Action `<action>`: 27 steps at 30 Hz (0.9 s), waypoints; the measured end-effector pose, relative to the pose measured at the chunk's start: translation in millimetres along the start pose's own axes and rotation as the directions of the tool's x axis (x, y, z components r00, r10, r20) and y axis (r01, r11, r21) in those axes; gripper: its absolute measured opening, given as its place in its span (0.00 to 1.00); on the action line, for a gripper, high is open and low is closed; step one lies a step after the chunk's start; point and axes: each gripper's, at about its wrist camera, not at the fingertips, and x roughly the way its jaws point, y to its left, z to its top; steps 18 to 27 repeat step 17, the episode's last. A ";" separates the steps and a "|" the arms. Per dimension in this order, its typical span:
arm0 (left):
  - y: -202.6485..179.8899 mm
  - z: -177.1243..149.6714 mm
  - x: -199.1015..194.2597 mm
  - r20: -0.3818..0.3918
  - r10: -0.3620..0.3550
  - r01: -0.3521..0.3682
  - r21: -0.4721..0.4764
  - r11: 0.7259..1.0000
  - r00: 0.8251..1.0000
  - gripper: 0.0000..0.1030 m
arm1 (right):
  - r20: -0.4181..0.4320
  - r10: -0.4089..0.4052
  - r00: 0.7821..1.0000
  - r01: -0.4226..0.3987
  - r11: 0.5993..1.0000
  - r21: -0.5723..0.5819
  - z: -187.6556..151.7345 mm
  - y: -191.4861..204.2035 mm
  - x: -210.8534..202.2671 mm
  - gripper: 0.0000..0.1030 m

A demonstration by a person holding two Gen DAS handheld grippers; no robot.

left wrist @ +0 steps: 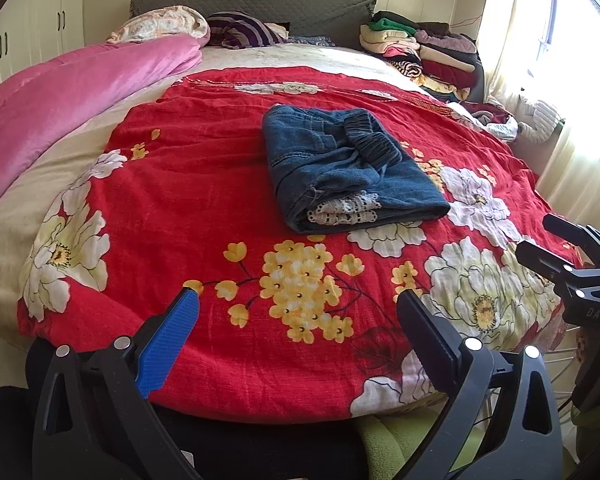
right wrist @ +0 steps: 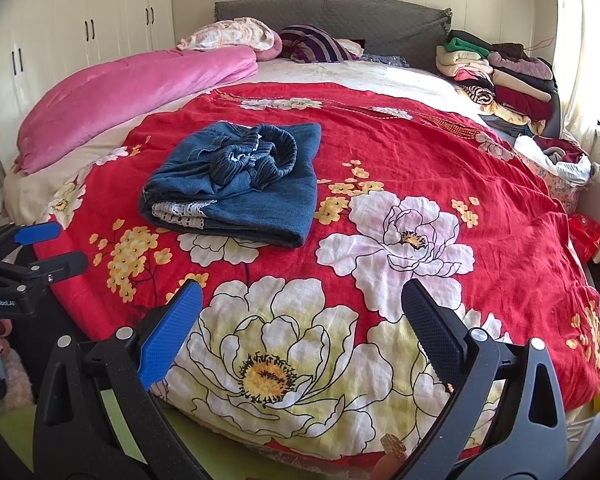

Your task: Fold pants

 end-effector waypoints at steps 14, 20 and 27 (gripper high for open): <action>169.3 82.4 63.4 -0.110 0.316 -0.333 -0.218 0.917 0.942 0.96 | -0.012 -0.235 0.972 0.233 0.955 0.183 24.5 -129.7 34.2 0.91; 226.2 120.4 99.5 -0.158 0.366 -0.395 -0.239 0.887 0.917 0.96 | -0.041 -0.341 0.939 0.341 0.910 0.236 39.3 -194.0 51.8 0.91; 226.2 120.4 99.5 -0.158 0.366 -0.395 -0.239 0.887 0.917 0.96 | -0.041 -0.341 0.939 0.341 0.910 0.236 39.3 -194.0 51.8 0.91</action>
